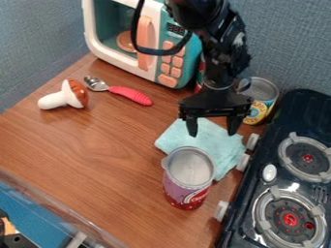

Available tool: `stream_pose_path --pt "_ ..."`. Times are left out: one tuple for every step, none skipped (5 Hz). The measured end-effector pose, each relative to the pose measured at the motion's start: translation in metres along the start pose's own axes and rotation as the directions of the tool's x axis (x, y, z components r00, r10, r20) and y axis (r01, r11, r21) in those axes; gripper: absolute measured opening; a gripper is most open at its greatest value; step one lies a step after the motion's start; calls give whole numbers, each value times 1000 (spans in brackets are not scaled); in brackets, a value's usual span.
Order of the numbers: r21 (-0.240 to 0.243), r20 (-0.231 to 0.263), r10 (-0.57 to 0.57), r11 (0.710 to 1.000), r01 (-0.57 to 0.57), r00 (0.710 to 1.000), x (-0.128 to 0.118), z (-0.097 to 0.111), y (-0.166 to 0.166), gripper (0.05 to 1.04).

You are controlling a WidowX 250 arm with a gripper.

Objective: Move the blue cloth to the lower left side of the table

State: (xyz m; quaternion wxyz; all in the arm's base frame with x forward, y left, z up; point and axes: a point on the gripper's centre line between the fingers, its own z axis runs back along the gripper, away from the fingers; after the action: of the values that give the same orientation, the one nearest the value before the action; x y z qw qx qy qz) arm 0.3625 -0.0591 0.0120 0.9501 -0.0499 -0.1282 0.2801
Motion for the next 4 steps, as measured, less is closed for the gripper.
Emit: stream_pose_path --pt "20 -13 -1 1000 1 1000 -2 -7 4 1001" --pt "45 -22 43 998 -42 999 2 -13 19 1001" --pt "85 -27 49 995 -46 998 2 -20 31 1001" --pt "106 -41 83 991 -78 996 2 -28 43 1001"
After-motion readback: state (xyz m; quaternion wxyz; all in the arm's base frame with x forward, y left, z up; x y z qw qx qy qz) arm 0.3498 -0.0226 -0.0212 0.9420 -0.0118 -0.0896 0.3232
